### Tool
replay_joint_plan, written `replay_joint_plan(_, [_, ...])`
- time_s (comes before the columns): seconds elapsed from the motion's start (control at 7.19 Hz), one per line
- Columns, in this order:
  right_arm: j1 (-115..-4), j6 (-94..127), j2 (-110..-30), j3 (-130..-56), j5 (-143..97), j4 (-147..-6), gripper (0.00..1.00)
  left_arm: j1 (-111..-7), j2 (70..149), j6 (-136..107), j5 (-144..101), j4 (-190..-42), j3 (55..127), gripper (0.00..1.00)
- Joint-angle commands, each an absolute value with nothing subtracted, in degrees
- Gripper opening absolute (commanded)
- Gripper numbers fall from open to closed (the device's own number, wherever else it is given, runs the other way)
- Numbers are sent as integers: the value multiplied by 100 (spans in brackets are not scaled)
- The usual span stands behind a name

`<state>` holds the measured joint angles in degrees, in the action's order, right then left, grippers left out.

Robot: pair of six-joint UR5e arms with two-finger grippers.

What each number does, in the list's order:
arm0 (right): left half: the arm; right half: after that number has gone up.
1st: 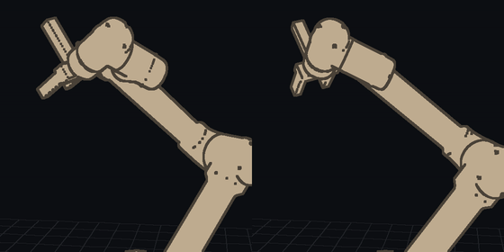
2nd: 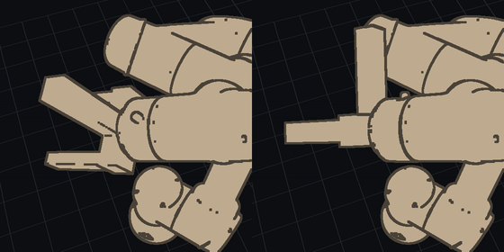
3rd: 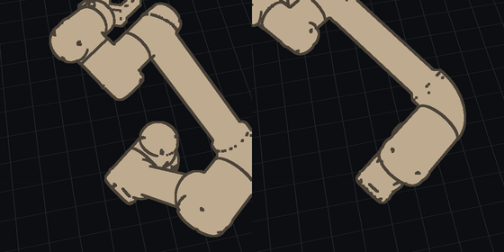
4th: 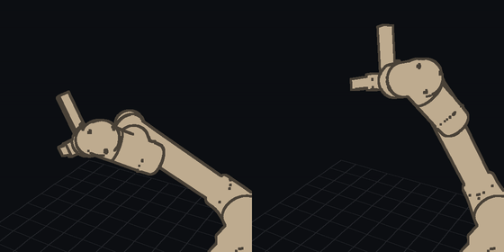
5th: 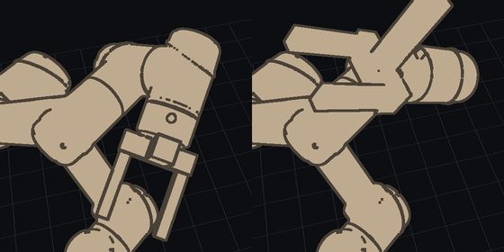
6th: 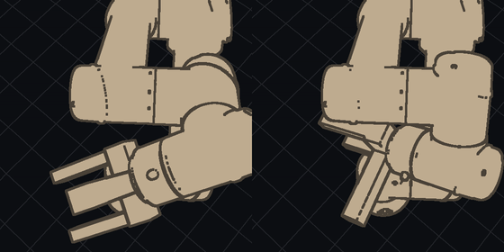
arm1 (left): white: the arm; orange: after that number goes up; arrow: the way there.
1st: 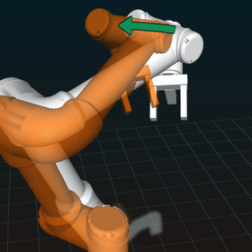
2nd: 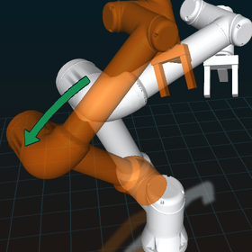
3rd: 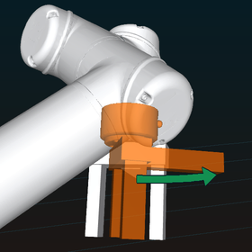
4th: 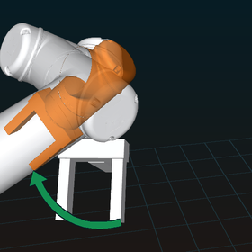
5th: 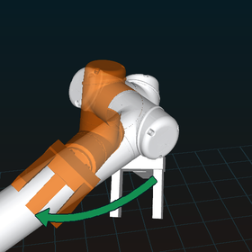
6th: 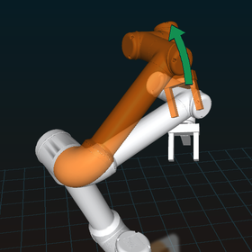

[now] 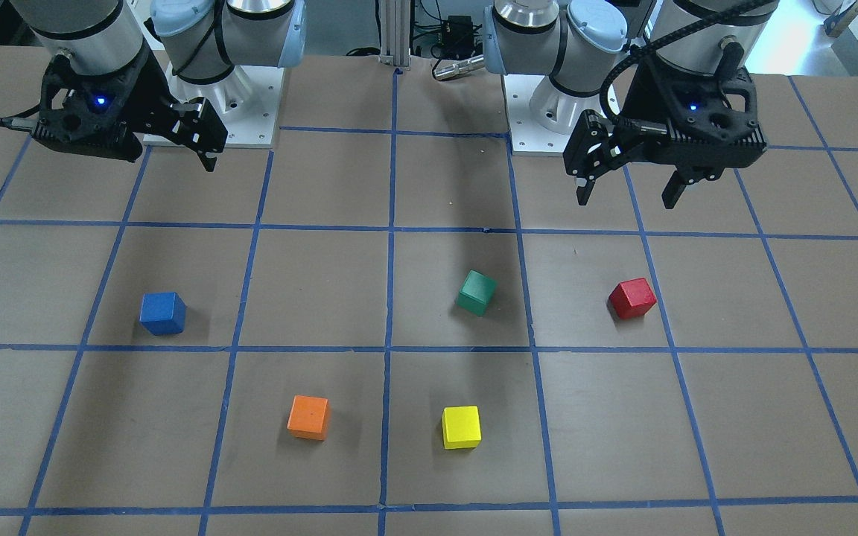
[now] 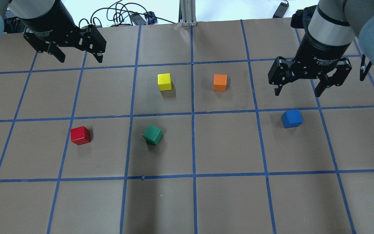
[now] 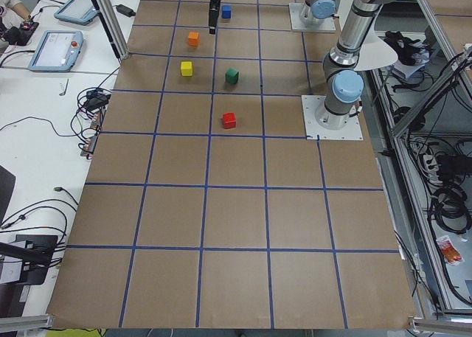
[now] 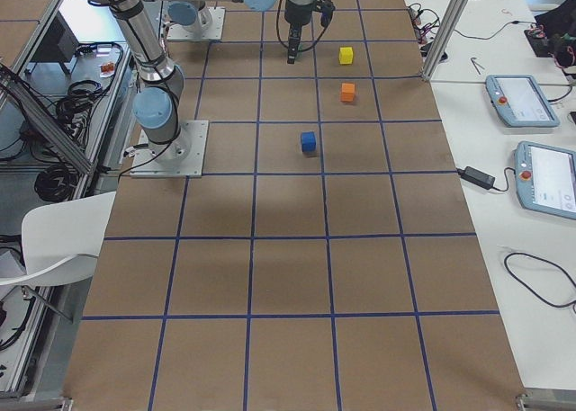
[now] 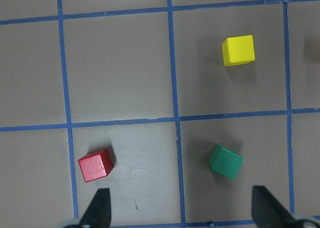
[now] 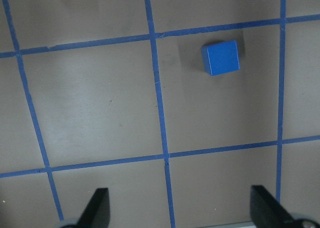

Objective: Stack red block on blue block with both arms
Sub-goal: 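Lower the left gripper toward the red cube nearest the robot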

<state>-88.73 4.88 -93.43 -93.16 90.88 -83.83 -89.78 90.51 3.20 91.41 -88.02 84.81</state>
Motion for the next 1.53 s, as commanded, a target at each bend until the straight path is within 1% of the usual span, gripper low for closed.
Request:
replay_joint_plan(0.0, [-8868,483,-9343,-9316,9088,-8385,100,-8974,9035,334,9123,-8798,8508,100])
replay_joint_plan(0.56, [-8868,475,-9343,-9316,9088,-8385,100,-8921,8886,543,9115,-9034,8613,100])
replay_joint_plan(0.83, [-8868,475,-9343,-9316,9088,-8385,100,-8721,9104,545,9115,-9053,8666,100])
replay_joint_plan(0.97, [-8868,475,-9343,-9316,9088,-8385,100,-8292,9114,675,9114,-9061,8936,100])
replay_joint_plan(1.11, [-8868,466,-9343,-9316,9088,-8385,100,-7931,9097,990,9114,-8905,9365,100])
replay_joint_plan(1.39, [-8868,466,-9334,-9316,9088,-8385,100,-7184,9184,1554,9079,-7951,10392,100])
